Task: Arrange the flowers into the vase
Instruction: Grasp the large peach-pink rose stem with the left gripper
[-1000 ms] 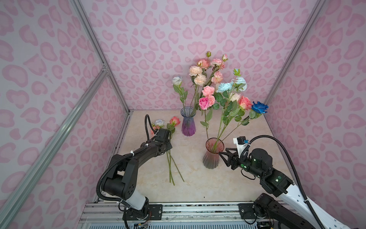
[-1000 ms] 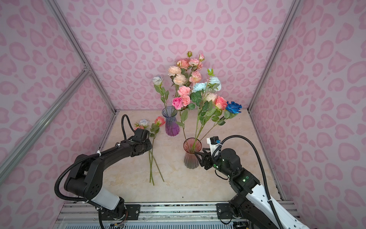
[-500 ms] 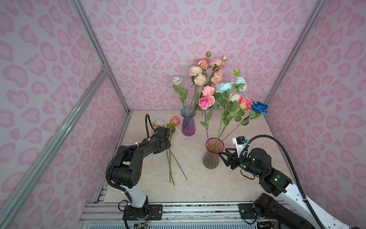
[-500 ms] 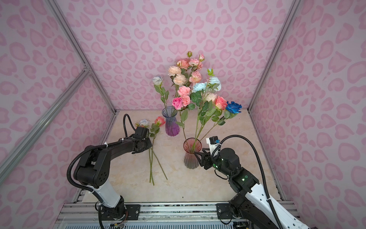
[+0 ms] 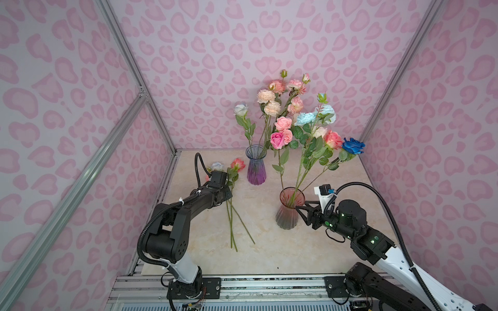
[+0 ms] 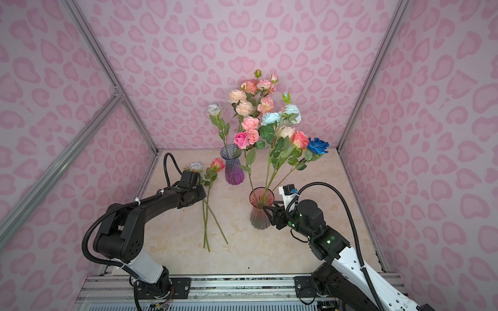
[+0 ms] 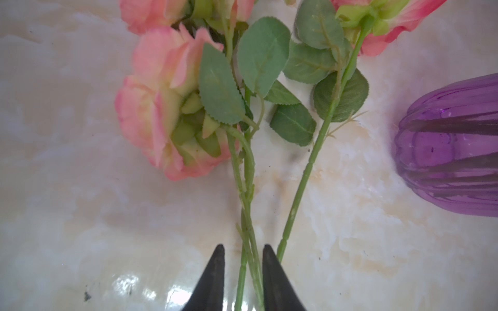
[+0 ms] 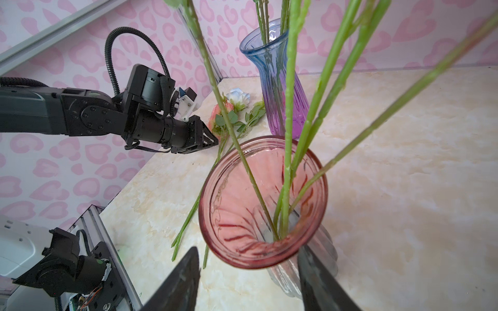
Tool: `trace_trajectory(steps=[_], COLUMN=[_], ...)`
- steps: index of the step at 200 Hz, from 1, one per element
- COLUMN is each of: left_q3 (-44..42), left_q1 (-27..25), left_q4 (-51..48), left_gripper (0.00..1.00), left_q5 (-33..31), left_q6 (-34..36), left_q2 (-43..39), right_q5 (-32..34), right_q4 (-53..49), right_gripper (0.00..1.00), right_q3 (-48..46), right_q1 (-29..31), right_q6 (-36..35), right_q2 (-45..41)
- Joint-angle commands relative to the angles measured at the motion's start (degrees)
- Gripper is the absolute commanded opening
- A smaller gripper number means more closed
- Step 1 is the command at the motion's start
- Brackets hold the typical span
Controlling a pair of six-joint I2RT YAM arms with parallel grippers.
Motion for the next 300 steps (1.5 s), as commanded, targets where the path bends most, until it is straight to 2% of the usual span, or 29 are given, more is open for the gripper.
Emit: trace_trajectory(steps=[1, 17, 50, 76, 160, 177, 185, 193, 243, 278, 300], left_q3=[1.3, 2.1, 1.7, 0.7, -1.8, -1.5, -1.3, -1.2, 0.2, 0.2, -1.2], left_q1=[0.1, 0.0, 0.2, 0.3, 0.1, 0.2, 0.2, 0.2, 0.2, 0.2, 0.2], left_q4=[1.7, 1.2, 2.0, 2.7, 0.8, 0.5, 0.5, 1.0, 1.4, 2.2, 2.7], left_gripper=[0.26, 0.24, 0.12, 0.03, 0.03, 0.26, 0.32, 0.34, 0.33, 0.25, 0.15], left_q5=[-0.2, -0.4, -1.7, -1.5, 0.1, 0.2, 0.4, 0.8, 0.0, -0.7, -1.5], left_q6=[0.3, 0.5, 0.8, 0.8, 1.7, 1.4, 1.3, 1.2, 0.9, 1.6, 1.6], left_q2=[1.7, 3.3, 5.6, 4.5, -6.5, -5.0, -3.8, -2.6, 2.4, 4.4, 3.2], right_q5=[-0.3, -0.1, -0.1, 0.0, -0.5, -0.6, -0.5, -0.3, 0.6, 0.1, -0.1], right_q4=[1.2, 0.9, 1.0, 0.9, 2.0, 2.2, 2.1, 1.8, 1.0, 2.3, 2.9], right_gripper=[0.59, 0.59, 0.59, 0.59, 0.59, 0.59, 0.59, 0.6, 0.6, 0.59, 0.6], right_q3=[0.1, 0.3, 0.3, 0.3, 0.2, 0.1, 0.1, 0.1, 0.3, 0.2, 0.6], right_q1=[0.0, 0.1, 0.1, 0.0, 0.2, 0.3, 0.4, 0.5, 0.5, 0.5, 0.5], right_q6=[-0.4, -0.5, -0.5, -0.5, 0.2, 0.6, 0.7, 0.7, 0.3, 0.4, 0.1], right_q2=[-0.2, -0.4, -0.4, -0.6, -0.3, -0.5, -0.6, -1.0, -1.9, -0.8, 0.0])
